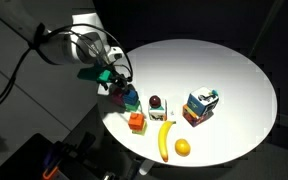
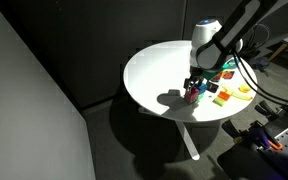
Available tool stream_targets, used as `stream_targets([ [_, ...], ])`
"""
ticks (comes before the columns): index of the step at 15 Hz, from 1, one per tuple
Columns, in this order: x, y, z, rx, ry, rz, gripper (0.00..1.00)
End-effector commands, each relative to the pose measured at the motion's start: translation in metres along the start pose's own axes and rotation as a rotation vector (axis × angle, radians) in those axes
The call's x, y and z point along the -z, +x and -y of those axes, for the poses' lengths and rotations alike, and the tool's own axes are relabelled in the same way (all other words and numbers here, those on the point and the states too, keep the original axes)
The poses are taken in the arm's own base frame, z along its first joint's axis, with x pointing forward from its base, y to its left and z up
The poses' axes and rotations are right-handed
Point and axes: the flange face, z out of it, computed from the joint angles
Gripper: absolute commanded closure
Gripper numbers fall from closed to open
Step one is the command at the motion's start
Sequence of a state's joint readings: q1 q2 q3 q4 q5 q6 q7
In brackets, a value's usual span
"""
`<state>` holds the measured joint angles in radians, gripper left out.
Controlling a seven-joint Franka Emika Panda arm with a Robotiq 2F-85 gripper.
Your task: Pick up the pink block and put it on the orange block
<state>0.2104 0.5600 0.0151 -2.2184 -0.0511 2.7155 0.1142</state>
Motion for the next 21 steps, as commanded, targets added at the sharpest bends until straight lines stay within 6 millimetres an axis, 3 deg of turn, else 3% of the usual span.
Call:
stream_targets([
  [1, -0.003, 0.008, 0.0, -0.001, -0.008, 0.003, 0.0],
  [21, -0.021, 0.017, 0.011, 0.018, -0.013, 0.019, 0.0],
])
